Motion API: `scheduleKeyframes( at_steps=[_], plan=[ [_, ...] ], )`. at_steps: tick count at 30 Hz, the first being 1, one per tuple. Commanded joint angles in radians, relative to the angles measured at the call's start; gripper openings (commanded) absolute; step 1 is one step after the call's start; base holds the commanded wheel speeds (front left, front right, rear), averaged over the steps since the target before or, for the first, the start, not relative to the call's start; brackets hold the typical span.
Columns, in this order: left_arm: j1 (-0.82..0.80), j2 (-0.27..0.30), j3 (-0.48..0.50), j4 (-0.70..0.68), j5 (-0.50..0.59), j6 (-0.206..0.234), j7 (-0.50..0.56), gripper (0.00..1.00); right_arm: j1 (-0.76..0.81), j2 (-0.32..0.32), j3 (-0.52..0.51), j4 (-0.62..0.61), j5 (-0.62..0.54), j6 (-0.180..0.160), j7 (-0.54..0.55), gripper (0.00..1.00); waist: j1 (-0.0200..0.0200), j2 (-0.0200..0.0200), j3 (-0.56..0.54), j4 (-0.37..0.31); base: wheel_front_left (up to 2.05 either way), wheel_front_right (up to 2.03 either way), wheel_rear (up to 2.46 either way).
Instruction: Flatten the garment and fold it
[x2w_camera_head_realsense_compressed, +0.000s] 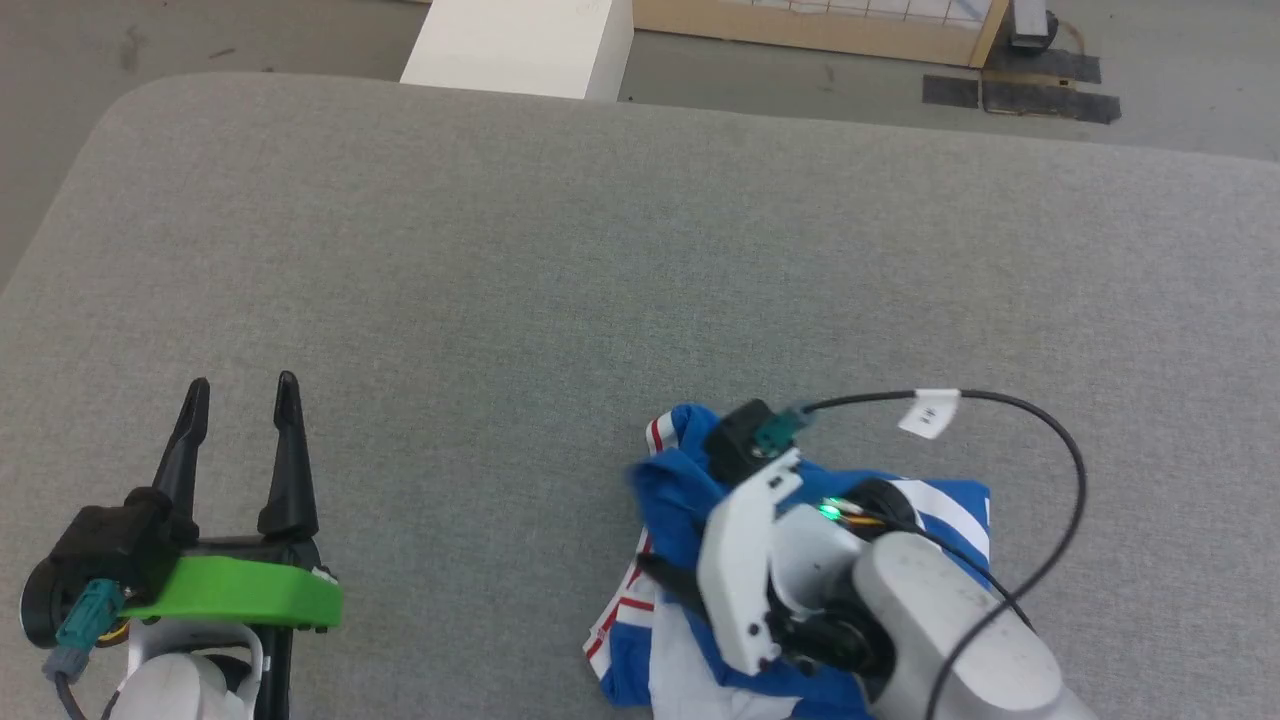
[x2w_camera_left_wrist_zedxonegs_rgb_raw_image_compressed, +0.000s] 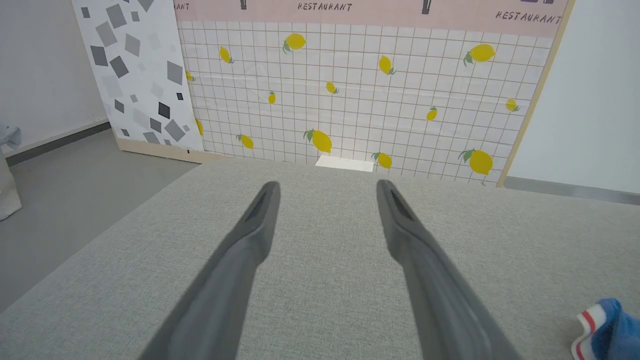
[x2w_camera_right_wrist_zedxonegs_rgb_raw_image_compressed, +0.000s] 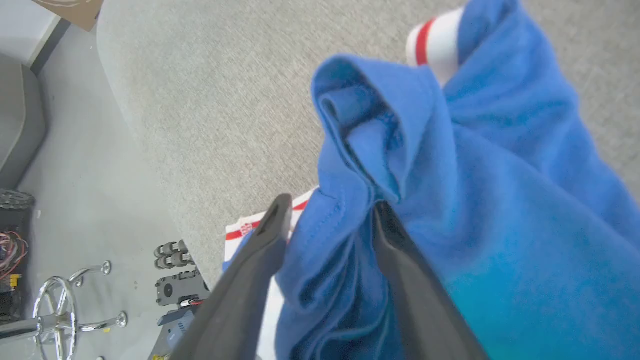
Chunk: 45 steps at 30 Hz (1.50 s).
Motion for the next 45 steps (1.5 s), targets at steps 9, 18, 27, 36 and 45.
scheduleKeyframes(
  at_steps=[9, 18, 27, 36, 45],
  plan=[
    [-0.001, -0.008, 0.011, -0.009, 0.011, -0.014, -0.005, 1.0, -0.099, 0.003, 0.087, -0.165, -0.013, -0.001, -0.069, 1.0, 0.0, 0.0, -0.04, -0.066, 0.0, 0.0, 0.0],
    [0.017, -0.008, 0.019, -0.011, 0.015, -0.015, -0.005, 1.0, 0.059, -0.04, -0.196, -0.317, -0.242, -0.001, 0.021, 1.0, 0.0, 0.0, -0.059, -0.134, 0.0, 0.0, 0.0],
    [0.029, -0.007, 0.025, -0.017, 0.014, -0.019, -0.005, 1.0, 0.32, -0.075, -0.371, -0.461, -0.444, -0.001, 0.198, 1.0, 0.0, 0.0, -0.05, -0.156, 0.0, 0.0, 0.0],
    [0.027, -0.008, 0.016, -0.007, 0.016, -0.02, -0.005, 1.0, 0.39, -0.059, -0.374, -0.37, -0.48, -0.001, 0.211, 1.0, 0.0, 0.0, -0.044, -0.142, 0.0, 0.0, 0.0],
    [0.031, -0.009, 0.031, -0.009, 0.012, -0.012, -0.005, 1.0, 0.338, -0.077, -0.35, -0.252, -0.459, -0.001, 0.149, 0.0, 0.0, 0.0, -0.042, -0.145, 0.0, 0.0, 0.0]
  ],
)
